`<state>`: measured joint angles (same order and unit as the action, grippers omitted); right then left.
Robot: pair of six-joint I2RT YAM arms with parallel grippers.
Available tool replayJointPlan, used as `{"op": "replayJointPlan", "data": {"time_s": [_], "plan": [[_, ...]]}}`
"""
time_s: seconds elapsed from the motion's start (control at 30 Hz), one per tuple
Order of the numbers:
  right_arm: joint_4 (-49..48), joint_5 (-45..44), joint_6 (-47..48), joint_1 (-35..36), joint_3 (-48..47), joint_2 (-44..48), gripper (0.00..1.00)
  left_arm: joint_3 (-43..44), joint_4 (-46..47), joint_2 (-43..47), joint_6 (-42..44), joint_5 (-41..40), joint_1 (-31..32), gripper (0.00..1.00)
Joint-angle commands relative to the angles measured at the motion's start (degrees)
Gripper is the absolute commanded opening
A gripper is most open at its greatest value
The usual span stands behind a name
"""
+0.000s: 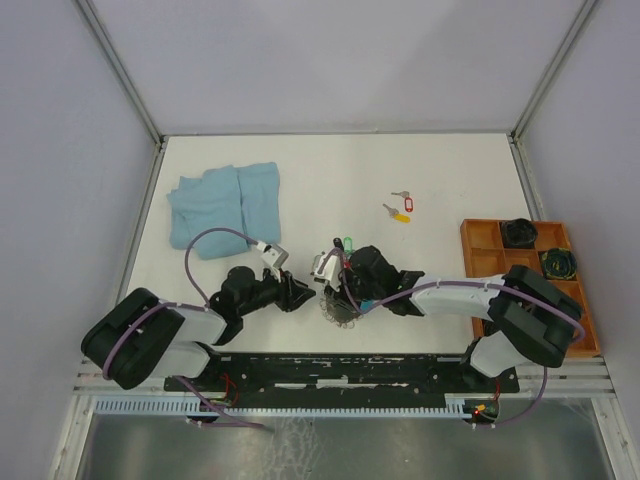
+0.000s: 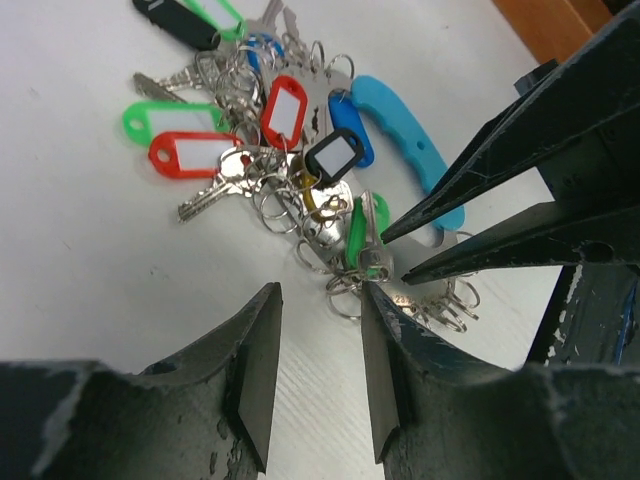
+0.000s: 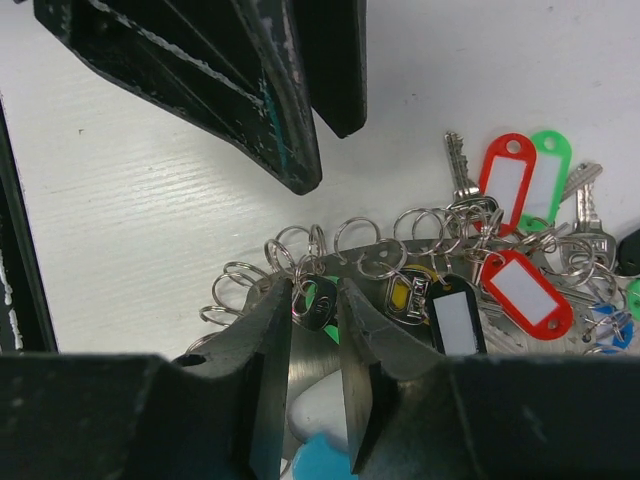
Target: Put the keys on the keyring
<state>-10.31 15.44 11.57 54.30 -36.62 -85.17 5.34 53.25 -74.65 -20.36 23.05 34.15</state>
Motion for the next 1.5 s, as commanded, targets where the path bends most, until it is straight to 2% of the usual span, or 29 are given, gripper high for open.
{"op": "replayJointPlan", "data": {"time_s": [0.0, 0.3, 0.53, 0.63, 0.7, 0.9, 1.2, 1.47], "plan": [[-3.5, 0.3, 2.5, 1.1, -0.2, -1.5, 0.32, 1.1, 5.2, -3.8, -4.1, 1.7, 0.3, 0.44], [-3.7, -1.1, 5.4, 2.0, 0.1, -4.1, 0.28, 2.9, 5.4, -7.6, -4.6, 2.6, 1.4, 0.38], [-4.4, -2.1, 6.5, 2.3, 0.5, -5.3, 0.26, 4.2, 5.2, -10.1, -4.8, 3.6, 2.3, 0.30], [-4.4, -2.4, 7.0, 2.4, 0.4, -5.8, 0.22, 4.7, 5.1, -11.1, -4.9, 3.9, 2.6, 0.29], [-3.7, -2.4, 7.5, 2.5, 0.1, -6.0, 0.15, 5.0, 5.1, -11.5, -5.0, 4.1, 2.8, 0.27], [-0.4, -2.6, 8.7, 2.6, -0.7, -4.6, 0.01, 5.0, 5.1, -11.3, -4.9, 3.9, 2.9, 0.27], [8.5, -3.2, 11.6, 2.5, -3.4, -1.0, 0.01, 4.4, 4.4, -7.5, -0.1, 3.6, 2.9, 0.31], [12.0, -3.8, 13.3, 2.5, -4.8, 1.5, 0.01, 4.9, 7.6, -7.3, 7.7, 8.2, 2.9, 0.34]]}}
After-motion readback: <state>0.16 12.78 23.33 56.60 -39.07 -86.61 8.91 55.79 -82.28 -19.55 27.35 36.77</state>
